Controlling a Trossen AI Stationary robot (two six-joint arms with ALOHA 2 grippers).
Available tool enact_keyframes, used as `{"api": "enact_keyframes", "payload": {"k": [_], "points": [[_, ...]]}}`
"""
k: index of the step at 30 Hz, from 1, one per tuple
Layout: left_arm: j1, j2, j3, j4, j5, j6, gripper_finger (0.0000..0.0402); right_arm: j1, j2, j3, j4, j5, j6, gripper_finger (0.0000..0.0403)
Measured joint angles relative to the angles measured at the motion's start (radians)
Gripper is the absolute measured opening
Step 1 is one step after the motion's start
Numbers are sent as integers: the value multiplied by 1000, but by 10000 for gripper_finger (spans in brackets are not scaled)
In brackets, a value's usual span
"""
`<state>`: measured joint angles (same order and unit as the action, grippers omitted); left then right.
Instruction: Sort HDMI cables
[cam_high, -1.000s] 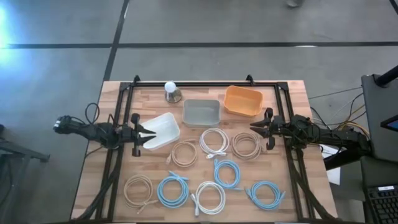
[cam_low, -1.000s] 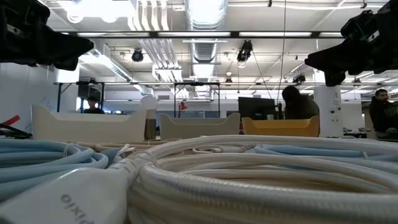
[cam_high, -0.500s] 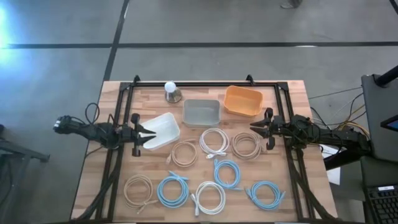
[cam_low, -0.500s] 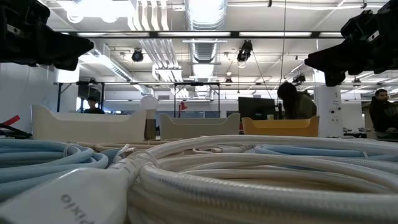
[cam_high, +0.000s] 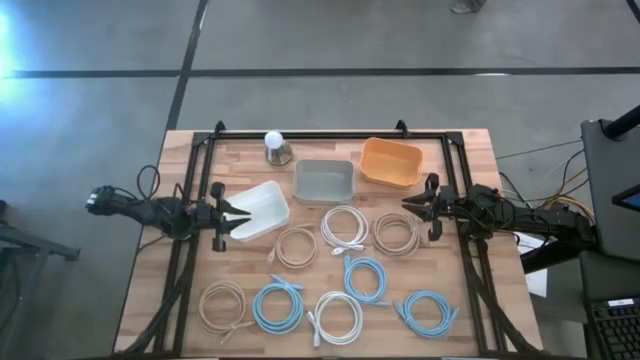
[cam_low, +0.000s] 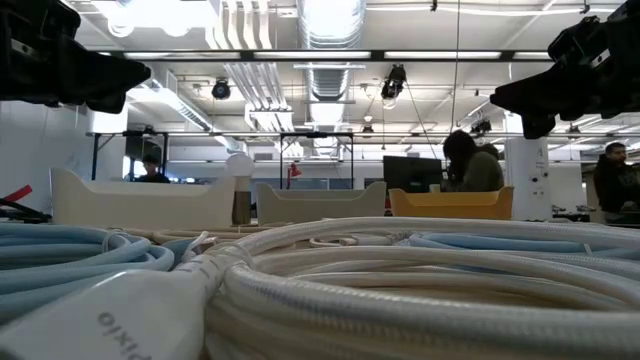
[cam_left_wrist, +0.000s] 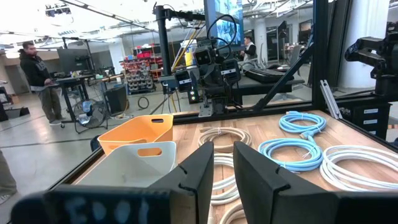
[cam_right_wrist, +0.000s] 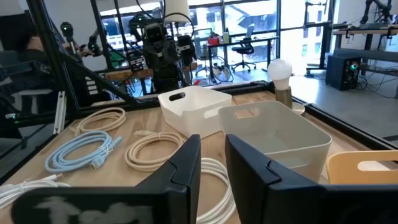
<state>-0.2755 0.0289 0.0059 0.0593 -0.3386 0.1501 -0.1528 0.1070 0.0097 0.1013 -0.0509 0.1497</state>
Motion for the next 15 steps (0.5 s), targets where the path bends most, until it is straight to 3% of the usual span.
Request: {"api": "enact_keyframes", "payload": {"k": [15], "points": [[0,0,0,0,0,0,87,0,0,0,0,0,0,80]]}}
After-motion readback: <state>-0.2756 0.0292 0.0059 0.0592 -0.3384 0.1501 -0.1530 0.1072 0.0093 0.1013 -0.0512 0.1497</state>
